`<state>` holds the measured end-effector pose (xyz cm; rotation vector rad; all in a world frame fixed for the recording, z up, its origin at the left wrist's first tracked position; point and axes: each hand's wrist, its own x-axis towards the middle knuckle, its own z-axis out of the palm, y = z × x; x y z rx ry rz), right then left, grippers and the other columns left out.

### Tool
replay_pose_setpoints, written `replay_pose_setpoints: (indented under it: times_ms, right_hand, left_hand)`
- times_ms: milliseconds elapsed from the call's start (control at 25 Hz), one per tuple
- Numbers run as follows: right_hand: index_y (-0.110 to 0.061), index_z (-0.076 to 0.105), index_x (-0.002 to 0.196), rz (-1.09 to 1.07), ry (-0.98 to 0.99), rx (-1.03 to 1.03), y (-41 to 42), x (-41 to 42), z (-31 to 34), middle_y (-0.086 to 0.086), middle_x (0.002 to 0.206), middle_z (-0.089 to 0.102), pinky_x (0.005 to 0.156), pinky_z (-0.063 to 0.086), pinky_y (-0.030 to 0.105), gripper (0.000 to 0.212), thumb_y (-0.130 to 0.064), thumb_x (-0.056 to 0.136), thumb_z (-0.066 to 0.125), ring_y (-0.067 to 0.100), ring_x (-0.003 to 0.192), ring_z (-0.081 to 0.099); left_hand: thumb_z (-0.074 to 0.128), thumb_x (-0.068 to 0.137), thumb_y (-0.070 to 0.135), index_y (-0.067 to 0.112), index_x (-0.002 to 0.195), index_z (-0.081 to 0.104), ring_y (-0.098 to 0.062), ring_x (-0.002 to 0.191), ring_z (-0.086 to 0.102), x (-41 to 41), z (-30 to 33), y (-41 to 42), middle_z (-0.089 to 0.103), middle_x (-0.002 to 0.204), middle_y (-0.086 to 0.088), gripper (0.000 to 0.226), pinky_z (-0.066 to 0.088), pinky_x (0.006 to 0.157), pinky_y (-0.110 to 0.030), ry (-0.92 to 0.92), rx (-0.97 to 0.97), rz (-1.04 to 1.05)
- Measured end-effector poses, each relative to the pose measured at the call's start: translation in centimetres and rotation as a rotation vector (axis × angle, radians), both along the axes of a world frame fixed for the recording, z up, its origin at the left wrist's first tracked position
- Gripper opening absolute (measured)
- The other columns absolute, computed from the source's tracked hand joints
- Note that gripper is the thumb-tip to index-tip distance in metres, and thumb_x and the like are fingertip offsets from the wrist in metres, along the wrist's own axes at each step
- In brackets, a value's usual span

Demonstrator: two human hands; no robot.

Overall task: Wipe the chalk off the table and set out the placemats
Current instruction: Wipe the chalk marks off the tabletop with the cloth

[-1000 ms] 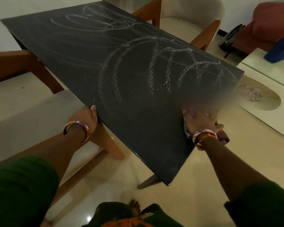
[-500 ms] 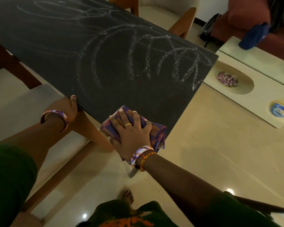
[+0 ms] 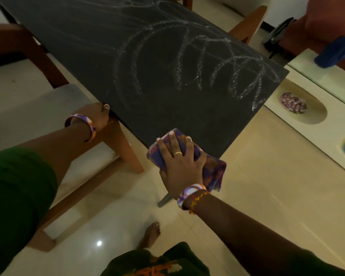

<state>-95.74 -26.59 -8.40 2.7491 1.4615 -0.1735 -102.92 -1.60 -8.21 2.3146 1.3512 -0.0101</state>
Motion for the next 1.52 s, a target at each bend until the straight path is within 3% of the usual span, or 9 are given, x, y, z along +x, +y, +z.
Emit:
replay_pose_setpoints:
  times_ms: [80, 240, 440, 640, 880, 1080, 1200, 1320, 1520]
  right_hand:
    - [-0.034, 0.002, 0.151, 0.046, 0.045, 0.015, 4.6, 0.1, 0.1, 0.001, 0.160, -0.003, 0.106, 0.009, 0.068, 0.066, -0.045, 0.097, 0.038, 0.040, 0.144, -0.003]
    - [-0.032, 0.007, 0.151, 0.125, 0.085, 0.018, 13.2, 0.5, -0.1, 0.002, 0.161, -0.002, 0.105, 0.010, 0.068, 0.061, -0.042, 0.098, 0.035, 0.042, 0.143, -0.002]
    - [-0.041, 0.016, 0.149, 0.269, 0.070, 0.057, 10.7, 3.2, 0.9, -0.009, 0.159, 0.008, 0.107, 0.013, 0.057, 0.058, -0.057, 0.095, 0.031, 0.030, 0.145, 0.005]
    - [-0.045, 0.008, 0.147, 0.152, 0.075, -0.034, 3.7, 3.5, 0.8, -0.017, 0.159, 0.001, 0.109, 0.007, 0.053, 0.063, -0.067, 0.088, 0.014, 0.022, 0.145, -0.001]
    - [-0.038, 0.007, 0.150, -0.069, 0.155, 0.014, 16.5, 7.0, 0.8, -0.008, 0.160, -0.002, 0.108, 0.004, 0.063, 0.060, -0.059, 0.096, 0.022, 0.034, 0.145, -0.004]
    - [-0.046, 0.008, 0.147, 0.326, 0.104, -0.008, 13.9, 3.6, 1.1, -0.015, 0.159, 0.001, 0.110, 0.008, 0.053, 0.056, -0.057, 0.095, 0.027, 0.024, 0.146, -0.001]
    - [-0.048, 0.005, 0.146, 0.185, 0.065, -0.030, 10.3, 7.1, 0.9, -0.018, 0.158, -0.001, 0.110, 0.010, 0.054, 0.056, -0.059, 0.093, 0.020, 0.020, 0.146, -0.001]
    - [-0.044, 0.007, 0.148, -0.072, 0.147, 0.000, 14.7, 9.7, 0.9, -0.013, 0.159, 0.001, 0.110, 0.007, 0.060, 0.055, -0.055, 0.097, 0.023, 0.025, 0.146, -0.001]
    - [-0.044, 0.012, 0.148, 0.261, 0.124, 0.002, 18.9, 5.5, 1.0, -0.013, 0.159, 0.001, 0.110, 0.008, 0.057, 0.054, -0.055, 0.097, 0.026, 0.025, 0.146, -0.002]
  left_hand:
    - [0.026, 0.102, 0.029, 0.003, 0.116, 0.055, -0.029, 0.087, 0.050, -0.1, 0.0, 0.4, 0.057, 0.107, -0.020, 0.041, 0.039, 0.079, -0.038, -0.069, -0.070, 0.063]
    - [0.026, 0.102, 0.030, 0.009, 0.121, 0.055, -0.027, 0.093, 0.051, -0.1, -0.3, 1.2, 0.059, 0.113, -0.016, 0.040, 0.037, 0.083, -0.034, -0.279, -0.216, 0.230]
    - [0.038, 0.098, 0.038, 0.017, 0.100, 0.060, -0.029, 0.098, 0.059, -0.6, -0.3, 1.6, 0.065, 0.103, -0.012, 0.030, 0.045, 0.092, -0.041, -0.521, -0.375, 0.389]
    - [0.039, 0.099, 0.024, 0.005, 0.110, 0.056, -0.024, 0.088, 0.053, 0.0, 0.0, 1.1, 0.056, 0.096, -0.009, 0.028, 0.043, 0.078, -0.035, -0.428, -0.172, 0.329]
    - [0.039, 0.098, 0.022, 0.009, 0.112, 0.046, -0.015, 0.061, 0.043, 0.9, 0.2, 0.5, 0.046, 0.076, -0.002, 0.021, 0.030, 0.050, -0.024, -0.239, -0.020, 0.248]
    - [0.037, 0.096, 0.015, 0.008, 0.106, 0.049, -0.025, 0.070, 0.048, 0.7, 0.6, 0.7, 0.055, 0.087, -0.012, 0.017, 0.033, 0.057, -0.031, -0.236, 0.003, 0.265]
    - [0.036, 0.098, 0.017, 0.008, 0.107, 0.052, -0.021, 0.073, 0.046, 0.6, 0.5, 0.8, 0.051, 0.086, -0.008, 0.020, 0.032, 0.062, -0.029, -0.258, 0.027, 0.300]
    - [0.039, 0.098, 0.024, 0.009, 0.108, 0.051, -0.019, 0.072, 0.045, 0.6, 0.3, 1.0, 0.053, 0.087, -0.007, 0.022, 0.032, 0.062, -0.028, -0.231, 0.053, 0.279]
    - [0.041, 0.096, 0.025, 0.012, 0.106, 0.052, -0.020, 0.071, 0.047, 0.7, 0.3, 0.8, 0.058, 0.089, -0.007, 0.019, 0.034, 0.061, -0.029, -0.235, 0.054, 0.287]
